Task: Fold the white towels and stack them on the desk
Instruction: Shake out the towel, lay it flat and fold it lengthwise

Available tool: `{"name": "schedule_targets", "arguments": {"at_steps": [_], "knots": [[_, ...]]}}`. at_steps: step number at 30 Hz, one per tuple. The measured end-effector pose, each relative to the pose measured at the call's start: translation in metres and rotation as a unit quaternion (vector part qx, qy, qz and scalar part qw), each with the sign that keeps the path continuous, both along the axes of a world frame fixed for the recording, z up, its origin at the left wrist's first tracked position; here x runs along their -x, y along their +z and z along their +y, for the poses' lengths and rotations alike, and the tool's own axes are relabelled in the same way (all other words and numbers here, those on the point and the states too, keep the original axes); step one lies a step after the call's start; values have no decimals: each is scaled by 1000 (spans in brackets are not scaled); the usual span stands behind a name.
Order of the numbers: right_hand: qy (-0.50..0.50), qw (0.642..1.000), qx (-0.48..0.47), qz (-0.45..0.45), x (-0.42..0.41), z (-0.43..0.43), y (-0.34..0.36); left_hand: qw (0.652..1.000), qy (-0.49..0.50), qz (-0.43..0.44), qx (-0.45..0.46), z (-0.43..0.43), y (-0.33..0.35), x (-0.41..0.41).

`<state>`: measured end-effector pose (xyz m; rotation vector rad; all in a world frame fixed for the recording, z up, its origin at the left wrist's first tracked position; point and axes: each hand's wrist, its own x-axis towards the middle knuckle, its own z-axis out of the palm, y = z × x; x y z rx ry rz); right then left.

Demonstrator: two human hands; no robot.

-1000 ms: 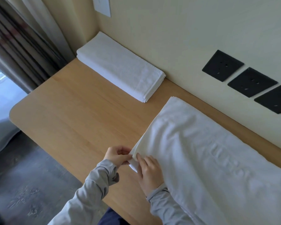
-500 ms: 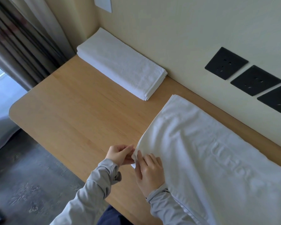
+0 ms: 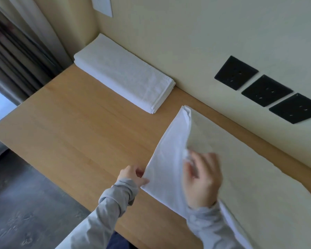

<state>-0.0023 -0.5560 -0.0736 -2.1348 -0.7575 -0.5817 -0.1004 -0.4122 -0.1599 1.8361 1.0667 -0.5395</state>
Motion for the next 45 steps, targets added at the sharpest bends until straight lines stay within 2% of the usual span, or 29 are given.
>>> {"name": "schedule_targets", "arguments": {"at_steps": [2, 4, 6, 11, 20, 24, 28, 30, 32, 34, 36, 38, 41, 43, 45], "knots": [[66, 992, 100, 26, 25, 5, -27, 999, 21, -13, 21, 0, -1, 0], [117, 973, 191, 61, 42, 7, -56, 991, 88, -40, 96, 2, 1, 1], [144, 955, 233, 110, 50, 9, -74, 972, 162, -62, 156, 5, 4, 5], [148, 956, 199, 155, 57, 15, -78, 951, 235, -89, 179, 6, 8, 16], [146, 954, 172, 195, 61, 14, -72, 942, 262, -131, 162, -9, 20, 15], [153, 951, 173, 204, 65, 11, -72, 925, 281, -168, 195, -14, 16, 20], [224, 907, 172, 314, 65, 4, -66, 956, 219, -154, 120, -20, 13, 21], [223, 889, 179, 358, 45, 2, -61, 953, 232, -149, 123, -22, 10, 18], [195, 892, 185, 364, 9, 7, -52, 955, 237, -140, 113, -22, 8, 15], [225, 886, 234, 332, -25, 21, -42, 970, 202, -119, 72, -23, 7, 12], [303, 850, 319, 289, -47, 40, -38, 980, 166, -110, 29, -25, 10, 10], [373, 794, 401, 263, -55, 55, -39, 981, 149, -121, 0, -28, 13, 9], [433, 726, 493, 205, -60, 65, -42, 978, 151, -138, -27, -31, 17, 9], [451, 701, 529, 161, -63, 67, -41, 977, 155, -145, -34, -32, 19, 12], [454, 692, 546, 130, -66, 67, -40, 975, 157, -151, -40, -33, 19, 15]]}}
